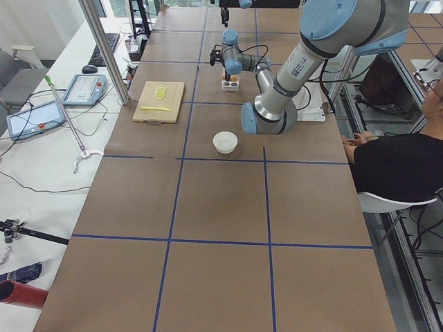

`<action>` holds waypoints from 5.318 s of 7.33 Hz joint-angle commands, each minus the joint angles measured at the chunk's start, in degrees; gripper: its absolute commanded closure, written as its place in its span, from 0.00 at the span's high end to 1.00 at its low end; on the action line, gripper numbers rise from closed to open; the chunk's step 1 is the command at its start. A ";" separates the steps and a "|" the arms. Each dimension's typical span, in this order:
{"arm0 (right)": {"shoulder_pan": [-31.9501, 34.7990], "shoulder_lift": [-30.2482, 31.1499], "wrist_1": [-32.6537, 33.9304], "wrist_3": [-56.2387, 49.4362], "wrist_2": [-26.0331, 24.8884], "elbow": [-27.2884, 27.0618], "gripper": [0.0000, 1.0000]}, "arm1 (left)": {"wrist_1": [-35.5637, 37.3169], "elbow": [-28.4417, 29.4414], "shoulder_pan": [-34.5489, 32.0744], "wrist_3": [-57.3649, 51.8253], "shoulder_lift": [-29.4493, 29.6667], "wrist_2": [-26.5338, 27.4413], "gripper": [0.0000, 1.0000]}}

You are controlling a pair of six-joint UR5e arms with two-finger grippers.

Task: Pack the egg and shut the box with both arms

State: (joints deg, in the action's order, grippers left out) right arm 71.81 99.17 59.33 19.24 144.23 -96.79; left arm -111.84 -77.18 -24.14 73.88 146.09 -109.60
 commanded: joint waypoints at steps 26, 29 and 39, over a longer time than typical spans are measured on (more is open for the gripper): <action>-29.25 -31.95 18.63 61.29 -20.83 -19.93 1.00 | 7.16 -23.63 -42.44 -63.81 -42.51 -12.89 0.91; -11.15 -17.13 18.54 36.15 -7.43 -20.11 1.00 | 7.33 -22.05 -54.04 -73.52 -51.94 -15.29 0.99; 16.17 -4.51 33.30 -19.42 -6.51 -4.82 1.00 | 16.39 -17.20 -68.56 -89.87 -58.00 -20.48 1.00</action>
State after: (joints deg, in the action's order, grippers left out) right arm 87.89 94.72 92.39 0.03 137.74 -102.12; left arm -95.40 -93.39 -91.19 -15.91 90.21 -130.03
